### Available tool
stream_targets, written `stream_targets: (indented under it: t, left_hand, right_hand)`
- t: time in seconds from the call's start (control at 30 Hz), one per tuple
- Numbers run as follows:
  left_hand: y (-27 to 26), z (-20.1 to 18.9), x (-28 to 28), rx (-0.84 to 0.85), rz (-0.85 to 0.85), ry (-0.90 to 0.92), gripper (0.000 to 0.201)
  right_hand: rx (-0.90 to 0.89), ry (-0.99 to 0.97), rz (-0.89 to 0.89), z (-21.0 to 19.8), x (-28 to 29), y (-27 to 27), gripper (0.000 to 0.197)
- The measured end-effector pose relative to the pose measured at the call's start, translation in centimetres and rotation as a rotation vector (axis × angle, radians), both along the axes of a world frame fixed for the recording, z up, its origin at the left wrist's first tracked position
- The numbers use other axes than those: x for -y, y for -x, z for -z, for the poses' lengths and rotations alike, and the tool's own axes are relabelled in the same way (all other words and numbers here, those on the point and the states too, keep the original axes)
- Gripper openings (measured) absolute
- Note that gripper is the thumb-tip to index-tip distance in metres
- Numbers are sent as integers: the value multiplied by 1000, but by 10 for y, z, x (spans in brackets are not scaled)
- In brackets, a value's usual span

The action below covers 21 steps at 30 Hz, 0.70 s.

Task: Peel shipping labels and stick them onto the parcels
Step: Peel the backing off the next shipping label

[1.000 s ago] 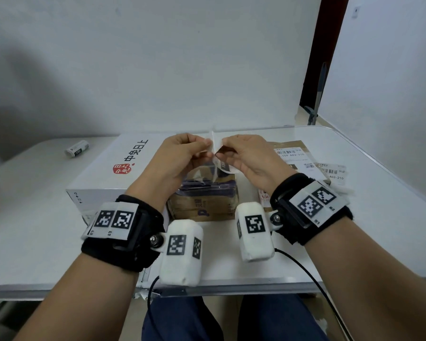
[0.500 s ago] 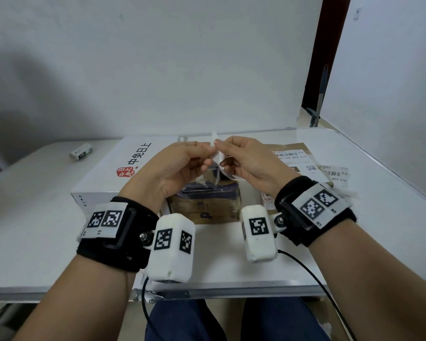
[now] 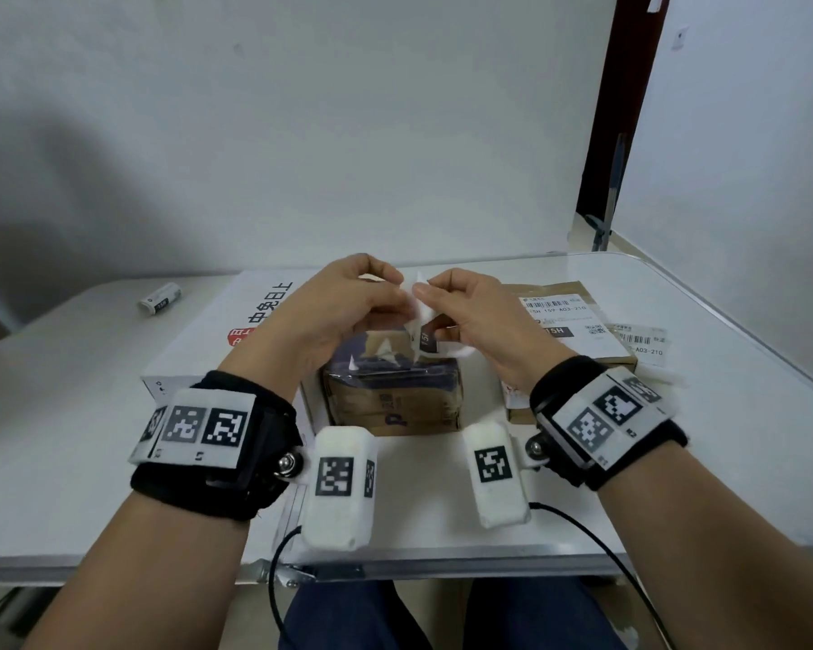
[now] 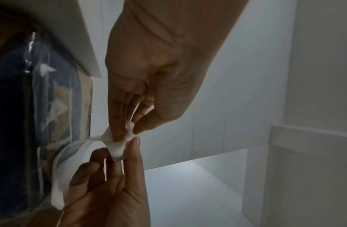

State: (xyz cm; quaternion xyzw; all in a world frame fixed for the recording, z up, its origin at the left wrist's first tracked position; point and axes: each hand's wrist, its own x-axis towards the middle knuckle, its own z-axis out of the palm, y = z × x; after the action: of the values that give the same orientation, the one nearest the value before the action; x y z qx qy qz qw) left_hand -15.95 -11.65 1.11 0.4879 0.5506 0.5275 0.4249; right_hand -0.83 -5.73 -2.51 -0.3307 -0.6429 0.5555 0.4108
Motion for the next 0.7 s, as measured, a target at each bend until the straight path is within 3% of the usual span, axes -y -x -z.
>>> stream_targets:
  t: [0.1,0.2,0.27,0.53,0.7]
  left_hand:
    - [0,-3,-1,-170,-16,-33,4]
    - [-4,-2,-2,-278,-55,-70,7]
    - [-7,-2,-1,-257,-38,-47,9]
    - [-9,-8,3,-18,-4,66,12]
    - [-7,-7,3,-27,-25,82,17]
  right_hand:
    - [-23,50,-83,-4,2,-1,16]
    - [-7,98,-75,-9,4,2,39]
    - [48,52,-12,-10,2,7,48]
    - [-20,-26,-26,-7,8,11,29]
    - [-109,32,4,-2,13,14,30]
